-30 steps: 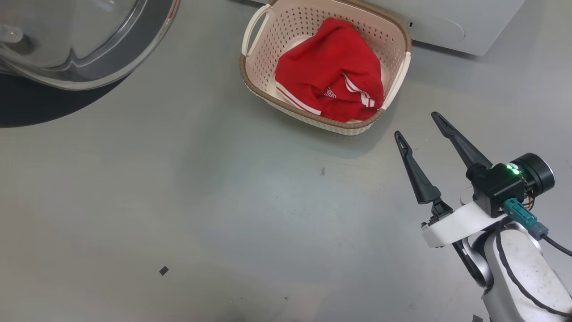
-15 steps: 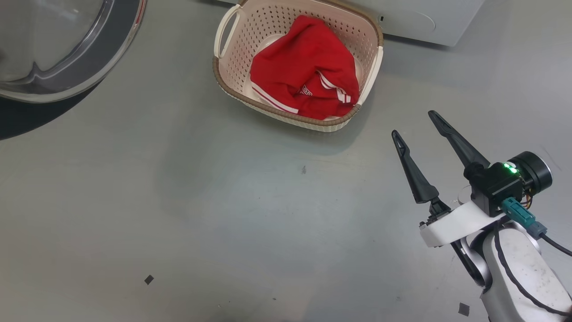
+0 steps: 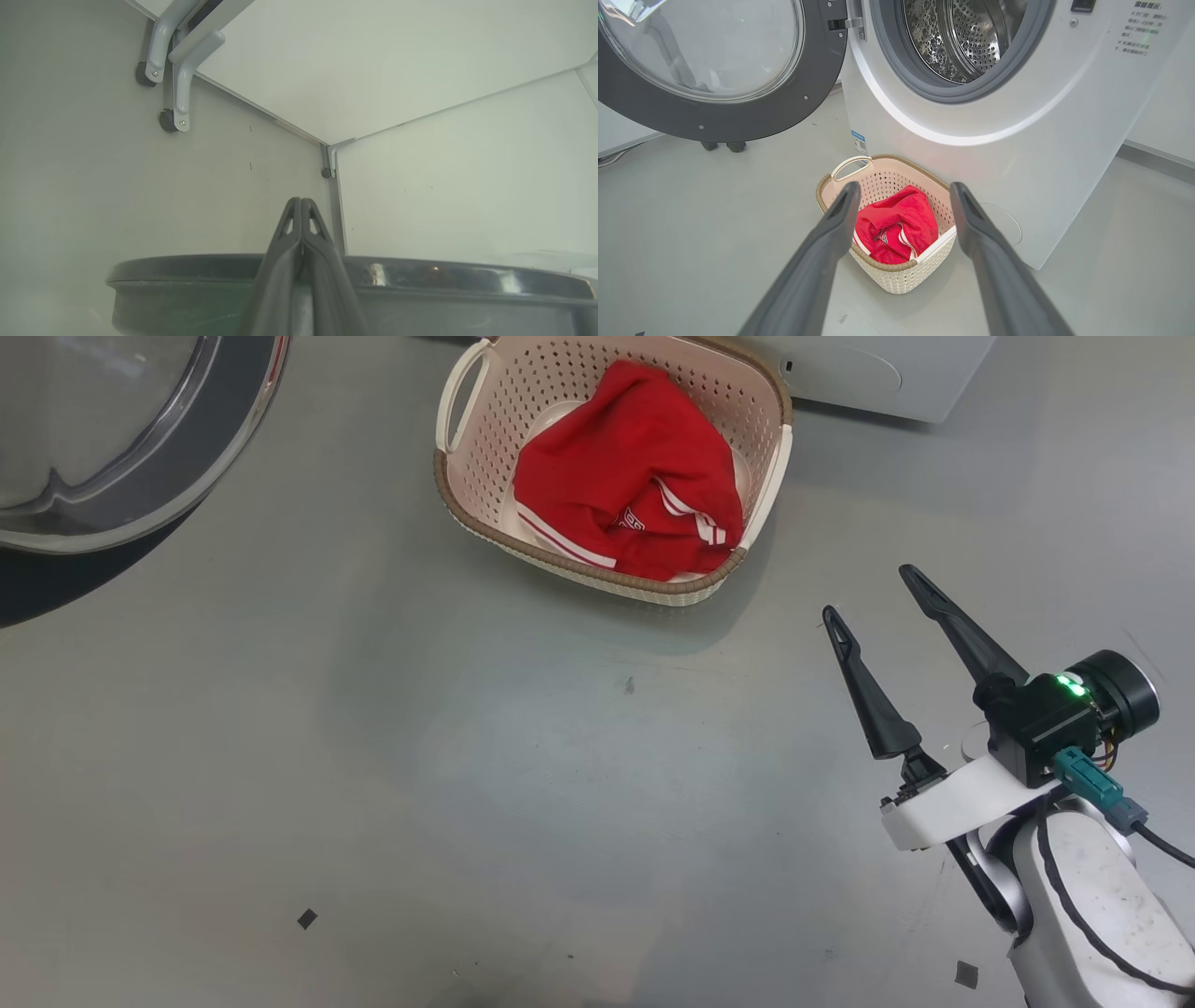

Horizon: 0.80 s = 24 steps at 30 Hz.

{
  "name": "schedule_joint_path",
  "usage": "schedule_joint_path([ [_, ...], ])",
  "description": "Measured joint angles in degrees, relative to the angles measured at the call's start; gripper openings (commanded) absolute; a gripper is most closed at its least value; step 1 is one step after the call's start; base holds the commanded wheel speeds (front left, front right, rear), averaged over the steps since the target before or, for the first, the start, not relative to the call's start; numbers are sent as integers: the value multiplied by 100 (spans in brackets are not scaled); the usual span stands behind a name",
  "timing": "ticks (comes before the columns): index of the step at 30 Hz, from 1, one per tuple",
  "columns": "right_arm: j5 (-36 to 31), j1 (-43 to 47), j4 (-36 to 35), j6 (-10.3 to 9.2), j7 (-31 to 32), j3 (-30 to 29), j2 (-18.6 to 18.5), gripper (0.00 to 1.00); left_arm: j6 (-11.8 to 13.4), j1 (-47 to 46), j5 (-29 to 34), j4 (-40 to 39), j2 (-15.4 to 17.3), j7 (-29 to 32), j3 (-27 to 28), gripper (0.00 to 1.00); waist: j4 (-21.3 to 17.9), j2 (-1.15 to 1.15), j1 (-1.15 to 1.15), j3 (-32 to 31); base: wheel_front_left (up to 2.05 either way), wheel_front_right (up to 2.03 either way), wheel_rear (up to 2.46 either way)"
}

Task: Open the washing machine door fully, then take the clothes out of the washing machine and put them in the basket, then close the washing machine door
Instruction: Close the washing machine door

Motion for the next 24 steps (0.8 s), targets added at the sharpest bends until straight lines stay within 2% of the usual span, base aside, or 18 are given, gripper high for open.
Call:
schedule_joint_path([
  [17, 2, -1, 7, -3, -53, -47, 8, 100, 14, -41, -110, 290, 226, 648, -114, 0, -1, 0, 0, -32, 0, 0, 0],
  [24, 44, 1, 53, -8, -101, -86, 7, 100, -119, -40, -154, 406, 241, 1054, -266, 0, 61, 0, 0, -124, 0, 0, 0],
])
